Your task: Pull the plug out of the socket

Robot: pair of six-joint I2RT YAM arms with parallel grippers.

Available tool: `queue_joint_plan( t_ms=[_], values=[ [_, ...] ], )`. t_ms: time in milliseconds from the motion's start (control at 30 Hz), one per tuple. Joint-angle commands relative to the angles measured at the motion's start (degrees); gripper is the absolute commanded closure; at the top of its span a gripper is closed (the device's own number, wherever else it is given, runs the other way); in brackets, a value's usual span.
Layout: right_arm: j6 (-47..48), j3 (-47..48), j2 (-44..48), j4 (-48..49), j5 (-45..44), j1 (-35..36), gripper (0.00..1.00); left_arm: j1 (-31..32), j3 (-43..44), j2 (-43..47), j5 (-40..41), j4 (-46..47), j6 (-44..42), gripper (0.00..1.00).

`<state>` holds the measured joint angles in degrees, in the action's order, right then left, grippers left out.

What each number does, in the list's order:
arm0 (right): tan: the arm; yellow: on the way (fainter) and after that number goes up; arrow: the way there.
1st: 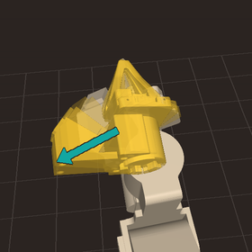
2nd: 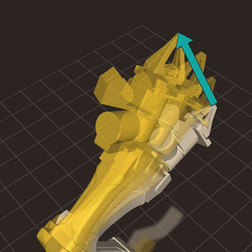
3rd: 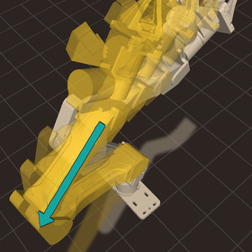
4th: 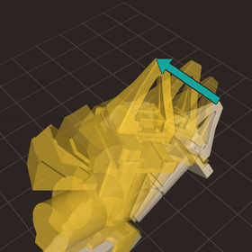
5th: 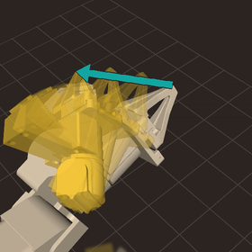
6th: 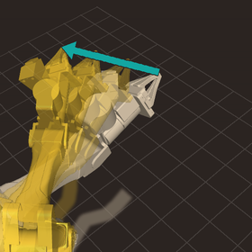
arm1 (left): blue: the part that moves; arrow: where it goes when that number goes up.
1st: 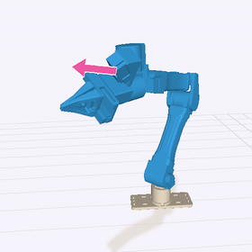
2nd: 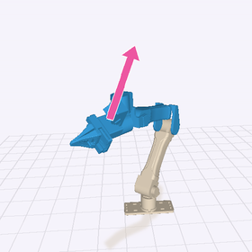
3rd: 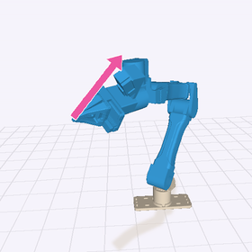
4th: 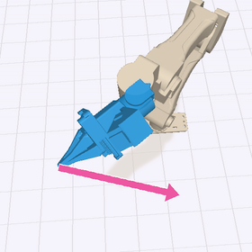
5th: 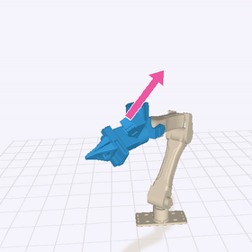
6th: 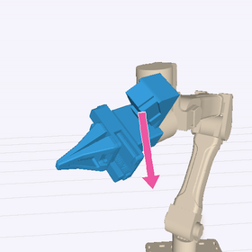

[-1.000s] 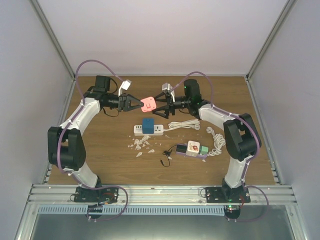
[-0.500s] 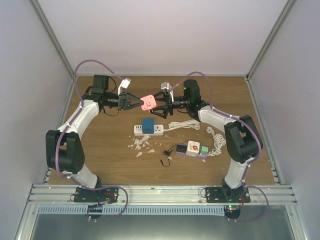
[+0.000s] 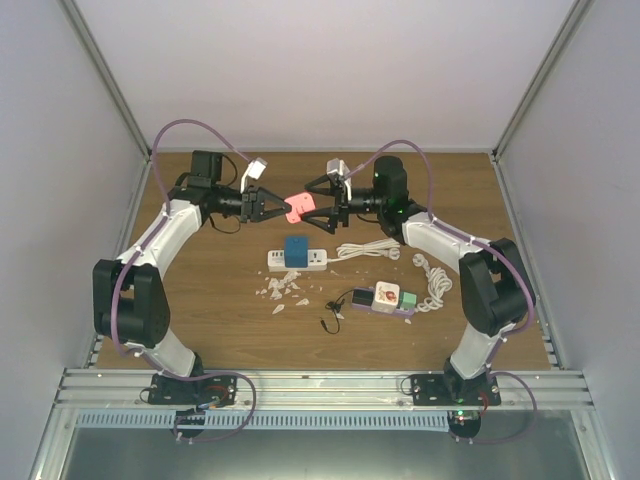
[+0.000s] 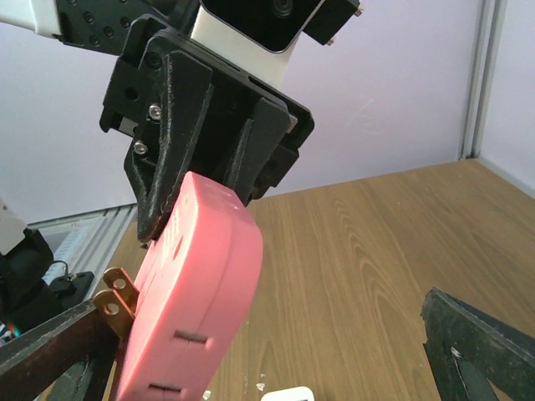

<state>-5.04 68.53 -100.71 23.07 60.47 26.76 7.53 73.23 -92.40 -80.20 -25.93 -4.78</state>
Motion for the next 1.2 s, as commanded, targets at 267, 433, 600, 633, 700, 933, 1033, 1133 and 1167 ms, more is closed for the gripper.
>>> queue_joint_plan(
  t_ms=[267, 433, 600, 633, 700, 933, 1033, 1133, 1167],
  values=[
    [-1.7, 0.7, 1.0, -1.1, -6.0, -2.8, 0.04, 2.0, 2.3, 1.3, 0.1, -5.0, -7.7, 1.00],
    [-2.9, 1.8, 0.4, -1.2, -6.5, -3.5, 0.04, 3.4, 2.3, 2.5, 2.7, -7.6, -11.2, 1.00],
    [-2.4, 2.1, 0.5, -1.7, -7.9, -3.6, 0.04, 4.8, 2.4, 3.5, 4.9, -8.5, -12.6, 1.00],
    [-2.2, 2.2, 0.5, -2.0, -8.1, -3.6, 0.04, 4.9, 2.4, 3.7, 5.3, -8.7, -12.8, 1.00],
    [-1.6, 2.8, 0.5, -2.4, -8.2, -3.8, 0.04, 4.9, 2.4, 4.1, 6.8, -8.8, -13.2, 1.00],
    [4.7, 9.6, -0.2, -9.8, -7.2, -3.9, 0.03, 4.5, 2.9, 5.0, 16.0, -7.7, -12.9, 1.00],
    [8.0, 11.4, 0.5, -12.3, -6.9, -4.0, 0.02, 3.5, 2.1, 6.0, 19.9, -5.4, -12.4, 1.00],
    [9.9, 13.0, 1.1, -15.6, -7.1, -4.2, 0.00, 2.1, 0.9, 7.8, 25.9, -2.6, -13.4, 1.00],
    [10.5, 13.3, 1.3, -16.5, -7.4, -4.3, 0.00, 1.5, 0.6, 8.2, 27.9, -2.0, -13.9, 1.00]
  ],
)
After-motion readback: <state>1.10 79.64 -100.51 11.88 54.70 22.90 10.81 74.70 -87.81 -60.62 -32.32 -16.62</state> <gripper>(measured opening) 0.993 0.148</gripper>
